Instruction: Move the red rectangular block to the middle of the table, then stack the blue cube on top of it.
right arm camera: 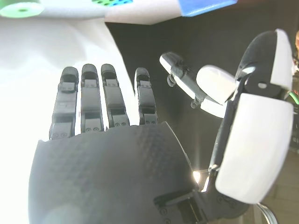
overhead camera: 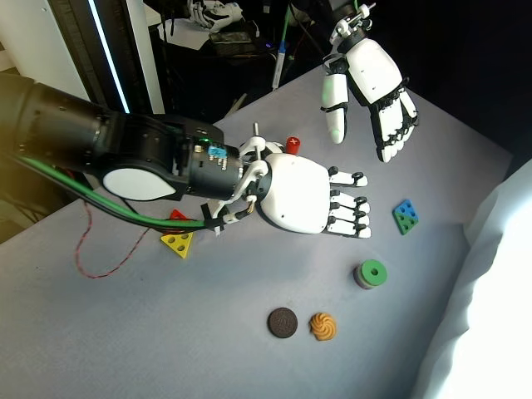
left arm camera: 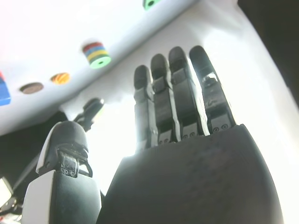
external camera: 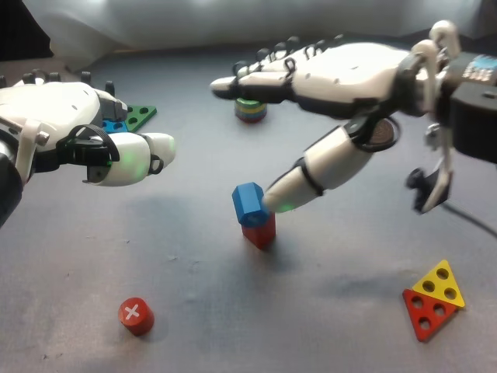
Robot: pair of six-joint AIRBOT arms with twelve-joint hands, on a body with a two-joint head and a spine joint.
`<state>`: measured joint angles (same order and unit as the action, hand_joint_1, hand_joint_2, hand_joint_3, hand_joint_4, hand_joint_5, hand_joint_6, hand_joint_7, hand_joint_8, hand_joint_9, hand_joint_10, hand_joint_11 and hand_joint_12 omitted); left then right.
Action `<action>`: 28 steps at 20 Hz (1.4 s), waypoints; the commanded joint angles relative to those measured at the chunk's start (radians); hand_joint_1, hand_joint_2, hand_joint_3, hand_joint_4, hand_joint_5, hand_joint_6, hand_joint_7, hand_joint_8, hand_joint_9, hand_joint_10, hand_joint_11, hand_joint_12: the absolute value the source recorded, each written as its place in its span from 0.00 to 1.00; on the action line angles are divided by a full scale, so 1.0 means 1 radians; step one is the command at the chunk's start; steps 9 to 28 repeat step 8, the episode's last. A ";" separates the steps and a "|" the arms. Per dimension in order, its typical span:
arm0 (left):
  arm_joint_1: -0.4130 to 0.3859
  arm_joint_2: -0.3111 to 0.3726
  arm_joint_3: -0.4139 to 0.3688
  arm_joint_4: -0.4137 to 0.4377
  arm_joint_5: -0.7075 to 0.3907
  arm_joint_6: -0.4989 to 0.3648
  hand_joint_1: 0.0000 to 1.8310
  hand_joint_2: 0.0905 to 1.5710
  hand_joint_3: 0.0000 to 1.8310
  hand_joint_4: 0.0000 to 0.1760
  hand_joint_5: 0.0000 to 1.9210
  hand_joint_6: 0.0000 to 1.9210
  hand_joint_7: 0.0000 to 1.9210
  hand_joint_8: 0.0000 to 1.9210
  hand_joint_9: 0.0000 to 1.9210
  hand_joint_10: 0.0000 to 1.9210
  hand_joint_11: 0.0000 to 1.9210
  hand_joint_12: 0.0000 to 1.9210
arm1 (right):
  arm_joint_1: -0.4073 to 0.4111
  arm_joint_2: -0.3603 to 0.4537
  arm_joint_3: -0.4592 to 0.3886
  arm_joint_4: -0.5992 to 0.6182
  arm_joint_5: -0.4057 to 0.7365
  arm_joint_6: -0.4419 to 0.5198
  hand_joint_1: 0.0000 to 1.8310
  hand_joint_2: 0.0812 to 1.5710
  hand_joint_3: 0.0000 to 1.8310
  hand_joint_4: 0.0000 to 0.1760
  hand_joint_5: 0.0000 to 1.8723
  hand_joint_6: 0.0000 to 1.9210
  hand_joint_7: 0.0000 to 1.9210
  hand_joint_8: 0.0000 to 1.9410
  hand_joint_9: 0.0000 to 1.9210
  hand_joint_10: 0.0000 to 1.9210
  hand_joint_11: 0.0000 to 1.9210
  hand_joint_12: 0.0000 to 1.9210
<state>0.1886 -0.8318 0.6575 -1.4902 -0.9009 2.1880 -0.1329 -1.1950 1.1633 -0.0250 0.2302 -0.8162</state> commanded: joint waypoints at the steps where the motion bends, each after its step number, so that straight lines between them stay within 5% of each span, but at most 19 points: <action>1: -0.008 0.009 -0.005 0.068 -0.047 -0.001 0.03 0.78 0.00 0.00 0.23 0.00 0.22 0.00 0.19 0.00 0.00 0.41 | 0.015 0.021 -0.005 -0.017 0.125 0.006 0.29 0.44 0.00 0.00 0.00 0.00 0.00 0.00 0.00 0.00 0.00 0.00; 8: -0.006 0.009 -0.006 0.062 -0.058 -0.001 0.02 0.78 0.00 0.00 0.24 0.00 0.23 0.00 0.19 0.00 0.00 0.41 | -0.043 0.213 -0.127 -0.180 0.138 0.013 0.28 0.48 0.01 0.00 0.00 0.00 0.00 0.00 0.00 0.00 0.00 0.00; 28: -0.006 0.009 -0.006 0.062 -0.058 -0.001 0.02 0.78 0.00 0.00 0.24 0.00 0.23 0.00 0.19 0.00 0.00 0.41 | -0.043 0.213 -0.127 -0.180 0.138 0.013 0.28 0.48 0.01 0.00 0.00 0.00 0.00 0.00 0.00 0.00 0.00 0.00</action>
